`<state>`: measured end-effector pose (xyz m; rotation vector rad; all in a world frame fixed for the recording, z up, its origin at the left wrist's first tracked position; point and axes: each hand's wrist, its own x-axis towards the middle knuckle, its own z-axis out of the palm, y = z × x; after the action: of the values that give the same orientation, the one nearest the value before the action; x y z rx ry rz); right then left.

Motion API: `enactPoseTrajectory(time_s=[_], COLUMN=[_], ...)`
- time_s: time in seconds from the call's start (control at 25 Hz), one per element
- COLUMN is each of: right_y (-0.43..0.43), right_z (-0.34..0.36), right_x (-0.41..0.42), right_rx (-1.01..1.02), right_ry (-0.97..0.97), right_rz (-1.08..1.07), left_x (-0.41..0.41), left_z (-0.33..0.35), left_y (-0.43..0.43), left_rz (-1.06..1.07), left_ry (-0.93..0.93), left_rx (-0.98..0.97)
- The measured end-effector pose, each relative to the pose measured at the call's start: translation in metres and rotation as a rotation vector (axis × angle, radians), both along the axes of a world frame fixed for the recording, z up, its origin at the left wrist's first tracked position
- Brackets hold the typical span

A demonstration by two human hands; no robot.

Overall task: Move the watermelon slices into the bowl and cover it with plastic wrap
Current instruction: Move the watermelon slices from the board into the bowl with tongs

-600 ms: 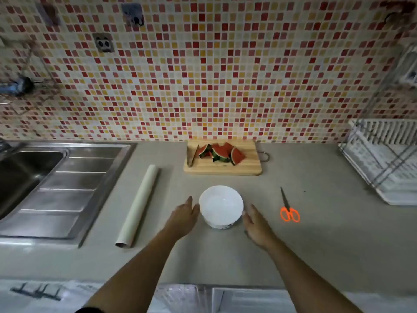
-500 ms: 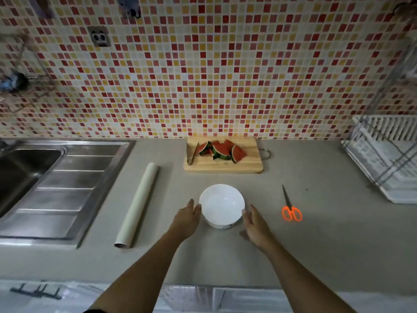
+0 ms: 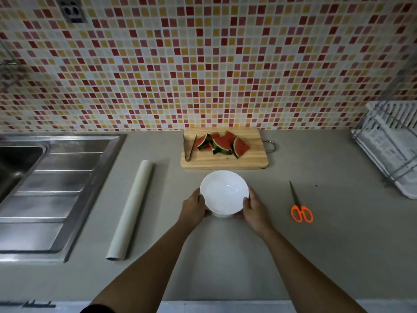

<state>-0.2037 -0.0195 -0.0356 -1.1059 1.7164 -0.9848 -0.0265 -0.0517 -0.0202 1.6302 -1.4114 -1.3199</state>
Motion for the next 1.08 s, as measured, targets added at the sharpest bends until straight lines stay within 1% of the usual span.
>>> enactPoseTrajectory(time_s=[0.08, 0.32, 0.44, 0.52, 0.68, 0.8, 0.96, 1.08], right_y=[-0.016, -0.053, -0.059, -0.061, -0.066, -0.070, -0.079, -0.079], right_z=[0.001, -0.005, -0.013, -0.016, -0.020, -0.019, -0.017, -0.019], right_x=[-0.002, -0.013, -0.016, -0.017, -0.022, -0.025, -0.025, -0.025], right_rx=[0.014, 0.048, 0.054, 0.047, 0.066, 0.129, 0.119, 0.093], right_ry=[-0.008, -0.022, -0.079, -0.081, 0.027, 0.047, 0.052, 0.040], right_rz=[0.011, 0.048, 0.063, 0.058, 0.072, 0.021, -0.014, -0.033], left_x=[-0.001, -0.009, -0.012, -0.011, -0.007, 0.000, 0.007, 0.005], left_z=[0.001, -0.007, -0.014, -0.017, -0.015, -0.005, 0.003, 0.000], left_y=[-0.014, -0.046, -0.049, -0.051, -0.056, -0.080, -0.130, -0.160], left_rz=[0.022, 0.053, 0.053, 0.050, 0.056, 0.106, 0.028, 0.019], left_ry=[0.033, 0.030, -0.011, -0.051, -0.214, -0.348, -0.609, -0.709], left_rx=[0.008, 0.032, 0.019, 0.000, 0.003, -0.052, -0.190, -0.177])
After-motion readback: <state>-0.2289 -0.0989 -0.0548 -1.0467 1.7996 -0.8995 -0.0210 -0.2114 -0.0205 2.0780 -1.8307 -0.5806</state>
